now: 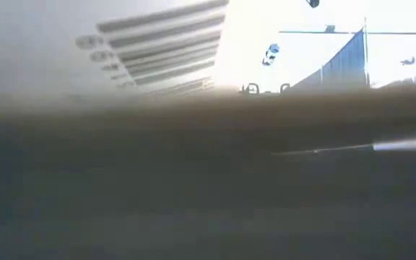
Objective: Stock shelves
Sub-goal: Put the white flower pot under the shelf
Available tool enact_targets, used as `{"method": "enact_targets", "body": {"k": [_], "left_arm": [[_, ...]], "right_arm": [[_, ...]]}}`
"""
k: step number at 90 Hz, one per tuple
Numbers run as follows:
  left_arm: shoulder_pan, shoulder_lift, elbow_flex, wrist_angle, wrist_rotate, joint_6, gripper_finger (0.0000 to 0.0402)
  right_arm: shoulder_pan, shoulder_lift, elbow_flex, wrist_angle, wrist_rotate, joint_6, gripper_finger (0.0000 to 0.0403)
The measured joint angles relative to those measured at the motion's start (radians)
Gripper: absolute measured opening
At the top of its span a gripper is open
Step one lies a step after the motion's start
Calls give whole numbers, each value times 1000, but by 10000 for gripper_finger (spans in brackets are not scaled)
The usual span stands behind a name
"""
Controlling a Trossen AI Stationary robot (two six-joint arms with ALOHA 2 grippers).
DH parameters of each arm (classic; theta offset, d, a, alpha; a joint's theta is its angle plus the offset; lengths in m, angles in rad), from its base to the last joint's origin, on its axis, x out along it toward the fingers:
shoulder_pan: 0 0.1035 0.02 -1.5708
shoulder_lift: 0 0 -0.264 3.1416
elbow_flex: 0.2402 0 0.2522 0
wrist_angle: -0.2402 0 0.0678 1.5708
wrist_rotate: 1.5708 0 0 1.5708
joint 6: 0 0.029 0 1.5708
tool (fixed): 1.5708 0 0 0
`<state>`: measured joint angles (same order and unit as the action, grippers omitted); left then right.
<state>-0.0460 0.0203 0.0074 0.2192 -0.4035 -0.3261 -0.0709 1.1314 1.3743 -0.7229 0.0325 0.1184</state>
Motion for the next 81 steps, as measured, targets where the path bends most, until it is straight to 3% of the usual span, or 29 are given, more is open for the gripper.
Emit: {"method": "enact_targets", "body": {"k": [20,34,48,67,81], "left_arm": [[0,0,0,3,0,0,76],[0,0,0,29,0,-1,76],[0,0,0,47,0,-1,76],[0,0,0,50,0,-1,76],[0,0,0,50,0,-1,76]], "right_arm": [[243,147,0,-63,-1,-92,124],[330,258,0,-64,-45,-115,129],[396,357,0,-125,-103,-135,165],[486,447,-6,-317,-225,179,250],[582,473,-43,-284,-329,477,297]]}}
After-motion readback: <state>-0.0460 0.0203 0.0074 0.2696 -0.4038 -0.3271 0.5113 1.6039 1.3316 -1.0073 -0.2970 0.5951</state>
